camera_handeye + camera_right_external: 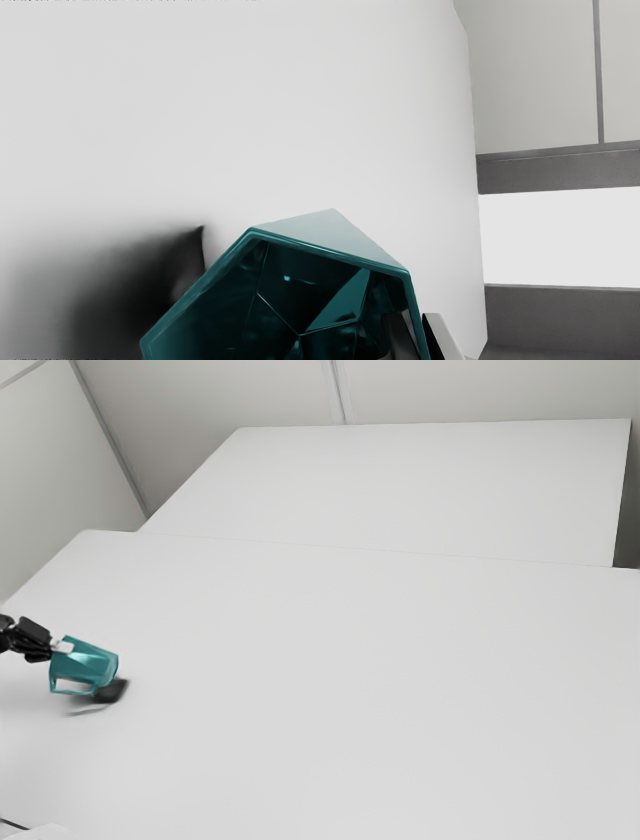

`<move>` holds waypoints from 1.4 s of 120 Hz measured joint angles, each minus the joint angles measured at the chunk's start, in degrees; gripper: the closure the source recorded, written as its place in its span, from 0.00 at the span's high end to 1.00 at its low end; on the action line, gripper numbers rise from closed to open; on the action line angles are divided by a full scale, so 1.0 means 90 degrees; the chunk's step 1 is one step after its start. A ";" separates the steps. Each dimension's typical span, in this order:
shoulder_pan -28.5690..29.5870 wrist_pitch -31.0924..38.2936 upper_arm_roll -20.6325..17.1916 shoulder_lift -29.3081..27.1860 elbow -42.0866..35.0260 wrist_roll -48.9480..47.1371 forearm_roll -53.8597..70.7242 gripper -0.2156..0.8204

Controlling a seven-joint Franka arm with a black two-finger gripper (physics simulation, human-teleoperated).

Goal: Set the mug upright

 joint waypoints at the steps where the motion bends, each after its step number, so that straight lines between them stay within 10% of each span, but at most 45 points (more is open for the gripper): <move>1: 0.0000 0.0001 -0.0001 -0.0025 -0.0011 -0.0001 0.0002 0.06; 40: -0.1002 0.0422 -0.0006 -0.1443 -0.0438 -0.0194 0.0634 0.04; 100: -0.3642 0.3201 -0.0016 -0.2879 -0.1847 -0.1482 0.2524 0.03; 168: -0.4277 0.4979 -0.1321 -0.3629 -0.2851 -0.3665 0.4904 0.03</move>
